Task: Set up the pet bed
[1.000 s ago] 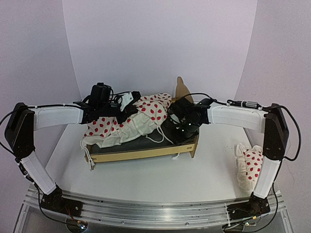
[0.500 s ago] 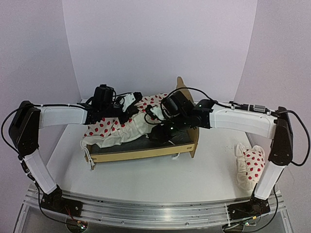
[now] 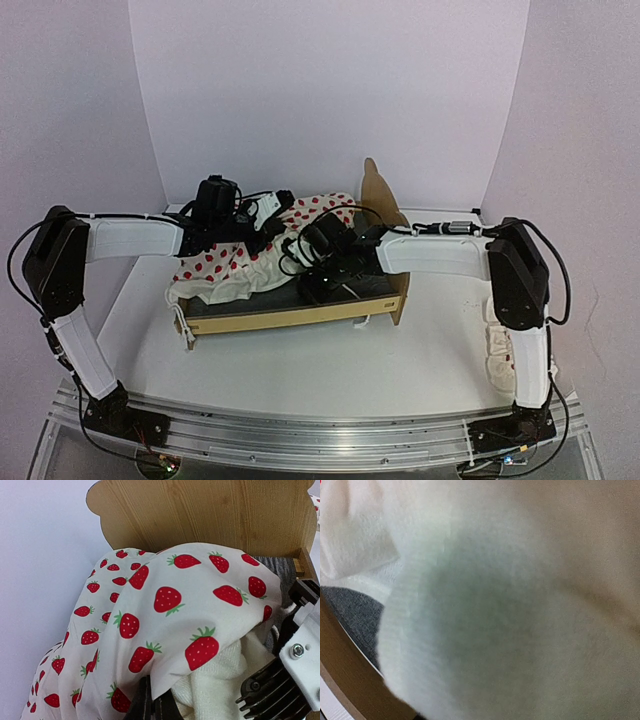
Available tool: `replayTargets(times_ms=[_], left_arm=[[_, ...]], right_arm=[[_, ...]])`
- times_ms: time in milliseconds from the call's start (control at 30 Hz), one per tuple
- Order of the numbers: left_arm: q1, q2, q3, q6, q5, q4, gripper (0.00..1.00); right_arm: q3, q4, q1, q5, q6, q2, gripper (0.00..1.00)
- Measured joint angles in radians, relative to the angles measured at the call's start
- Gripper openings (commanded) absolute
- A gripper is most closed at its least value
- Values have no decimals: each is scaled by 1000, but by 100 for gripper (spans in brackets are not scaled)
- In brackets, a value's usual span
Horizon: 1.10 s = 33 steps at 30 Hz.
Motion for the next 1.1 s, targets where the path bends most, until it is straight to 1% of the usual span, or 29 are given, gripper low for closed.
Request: replayTargets(times_ms=[333,500,533,667,733,833,933,1100], left_arm=[[0,0,0,0,0,0,0],[0,0,0,2,0,0,0],[0,0,0,3,0,0,0],[0,0,0,4,-1,0,0],[0,0,0,4,-2,0,0],[0,0,0,4,-2,0,0],[0,0,0,3,-1,0,0],[0,0,0,2,6,-3,0]], right_arm=[[19,4,-7,84,-32,4,34],[24,12,-24,80,-32,26,33],[24,13,-28,73,-31,34,31],[21,13,-40,39,-17,59,9],[14,13,-42,24,-4,59,1],[4,24,-44,0,0,55,0],[-30,14,-46,-41,2,16,0],[-99,-18,-43,-108,11,-141,0]])
